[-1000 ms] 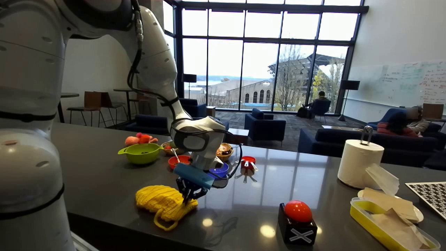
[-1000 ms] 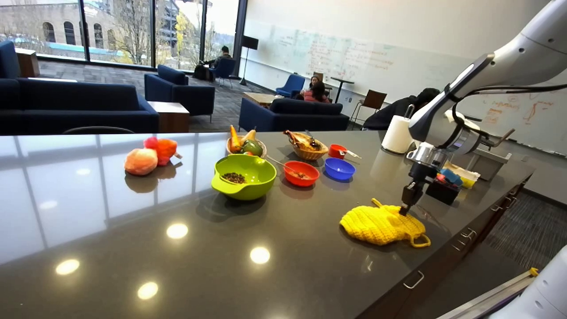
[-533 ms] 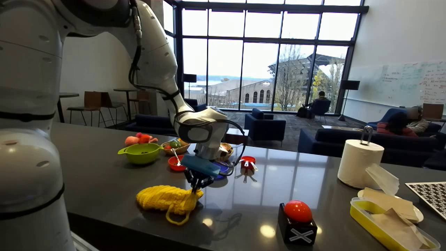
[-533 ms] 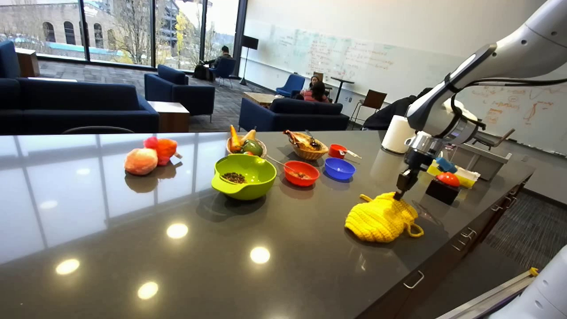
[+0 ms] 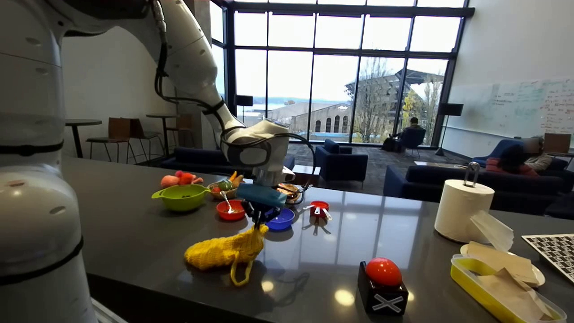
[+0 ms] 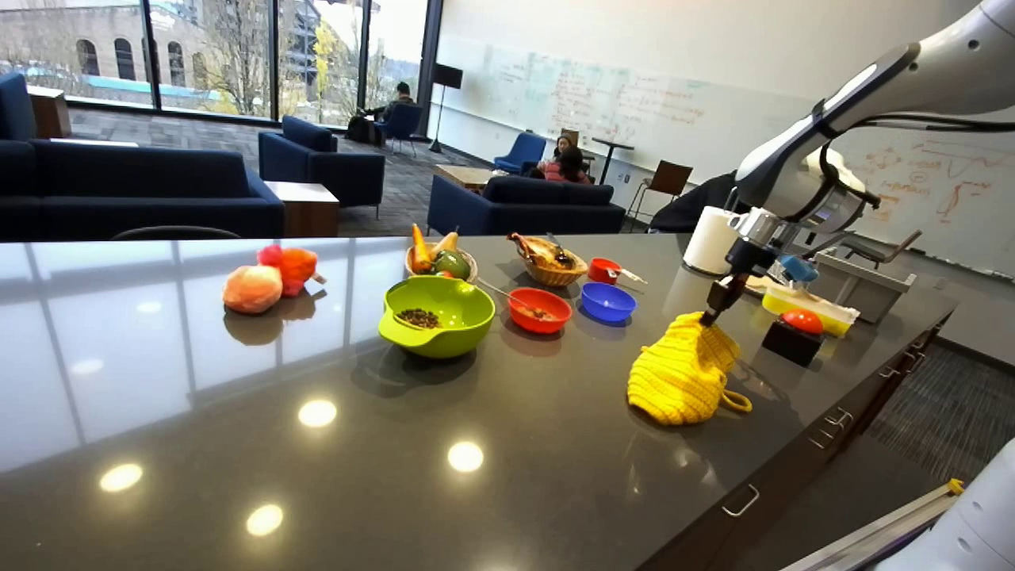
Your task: Flip the yellow cloth.
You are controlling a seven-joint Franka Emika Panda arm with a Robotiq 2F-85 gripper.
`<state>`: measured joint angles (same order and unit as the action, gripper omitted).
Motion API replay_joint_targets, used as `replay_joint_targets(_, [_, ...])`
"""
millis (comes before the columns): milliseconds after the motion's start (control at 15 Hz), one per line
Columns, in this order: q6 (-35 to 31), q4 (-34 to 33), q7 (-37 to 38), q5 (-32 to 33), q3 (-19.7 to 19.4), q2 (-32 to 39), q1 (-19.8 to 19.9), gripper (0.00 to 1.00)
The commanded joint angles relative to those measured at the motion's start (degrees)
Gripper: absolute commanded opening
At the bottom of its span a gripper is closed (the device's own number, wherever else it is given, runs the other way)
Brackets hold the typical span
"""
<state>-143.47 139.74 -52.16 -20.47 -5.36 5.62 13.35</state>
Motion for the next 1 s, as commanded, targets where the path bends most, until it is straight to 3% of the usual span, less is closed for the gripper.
replay_joint_targets(0, [-2.21,3.29,0.00,1.20,-0.66,-6.10,-1.09,0.01])
replay_joint_targets(267, [-2.43,4.64,0.01,0.64,-1.42,-10.71,-2.23,0.01])
replay_joint_targets(933, [-3.52,6.72,5.12,7.59,-3.02,-20.87,-6.14,0.01])
